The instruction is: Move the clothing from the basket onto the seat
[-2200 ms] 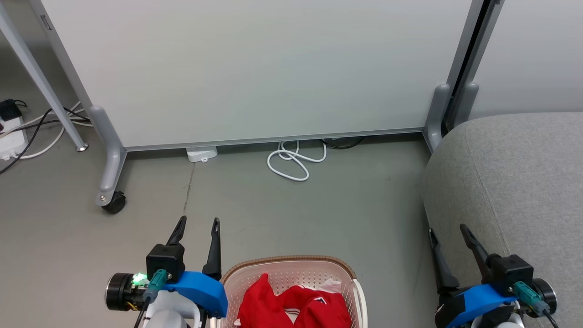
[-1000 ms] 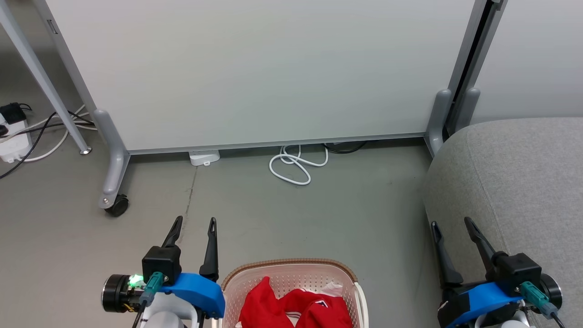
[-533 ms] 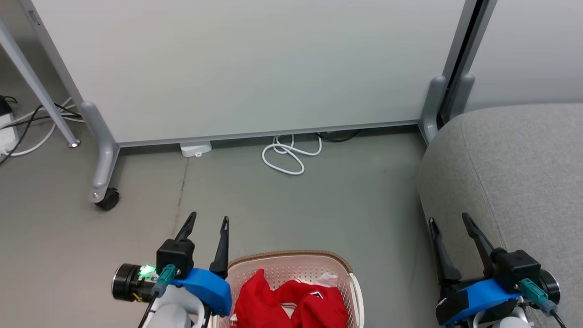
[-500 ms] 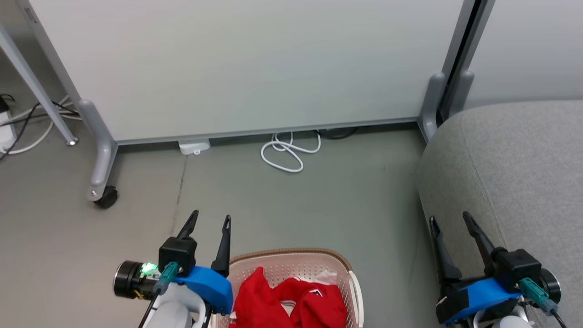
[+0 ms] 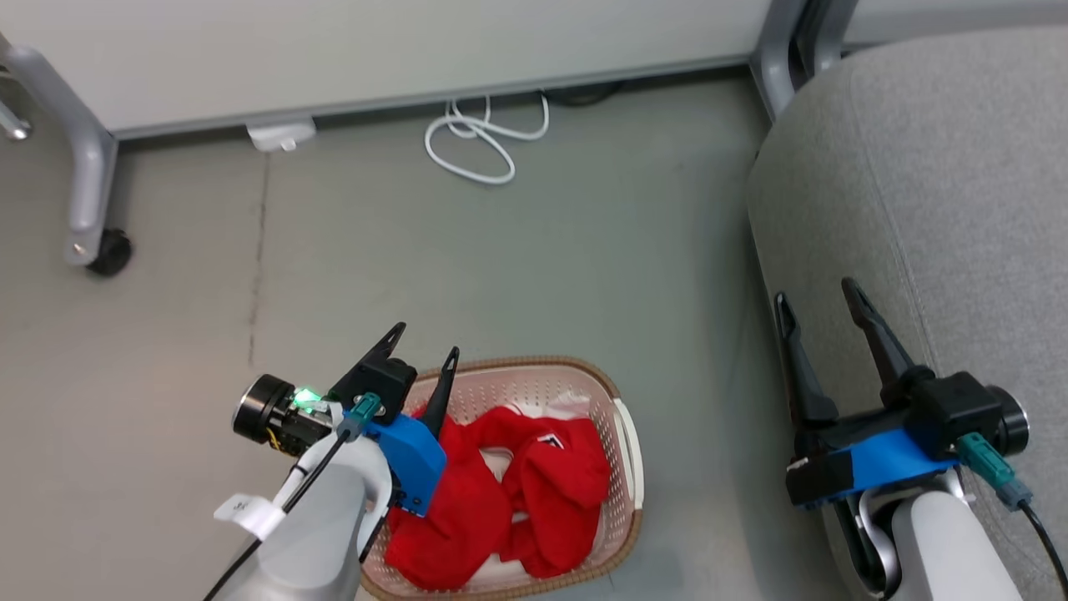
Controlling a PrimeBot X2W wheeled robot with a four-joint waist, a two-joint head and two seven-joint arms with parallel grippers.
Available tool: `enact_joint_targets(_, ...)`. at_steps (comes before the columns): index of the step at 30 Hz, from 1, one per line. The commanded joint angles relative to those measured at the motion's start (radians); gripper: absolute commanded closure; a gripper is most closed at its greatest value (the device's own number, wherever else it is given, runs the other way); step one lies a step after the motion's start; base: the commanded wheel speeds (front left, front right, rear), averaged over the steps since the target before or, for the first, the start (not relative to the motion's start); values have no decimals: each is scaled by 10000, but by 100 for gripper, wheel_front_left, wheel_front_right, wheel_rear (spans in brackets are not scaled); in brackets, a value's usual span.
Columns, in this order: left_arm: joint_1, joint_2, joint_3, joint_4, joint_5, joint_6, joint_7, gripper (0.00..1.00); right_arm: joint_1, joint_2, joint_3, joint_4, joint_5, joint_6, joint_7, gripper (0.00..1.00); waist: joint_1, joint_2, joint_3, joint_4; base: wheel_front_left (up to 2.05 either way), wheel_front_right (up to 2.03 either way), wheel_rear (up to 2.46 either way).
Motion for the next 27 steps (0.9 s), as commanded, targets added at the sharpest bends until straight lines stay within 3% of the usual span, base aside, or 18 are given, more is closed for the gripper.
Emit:
enact_joint_targets(1, -376, 75, -133, 316, 98, -53, -28, 0, -237, -39, 8, -100, -67, 5, -7, 0, -3, 0, 724, -265, 0, 0, 0)
enact_joint_targets(13, -2037, 162, -1372, 2992, 590, -186, 99, 0, -1220, -39, 123, -590, -148, 5, -7, 0, -3, 0, 2593, -570, 0, 0, 0)
enact_joint_targets(27, -3222, 581, -2118, 3782, 515, -172, 1629, 0, -1953, -38, -12, -1246, -168, 5, -7, 0, -3, 0, 4504, -810, 0, 0, 0)
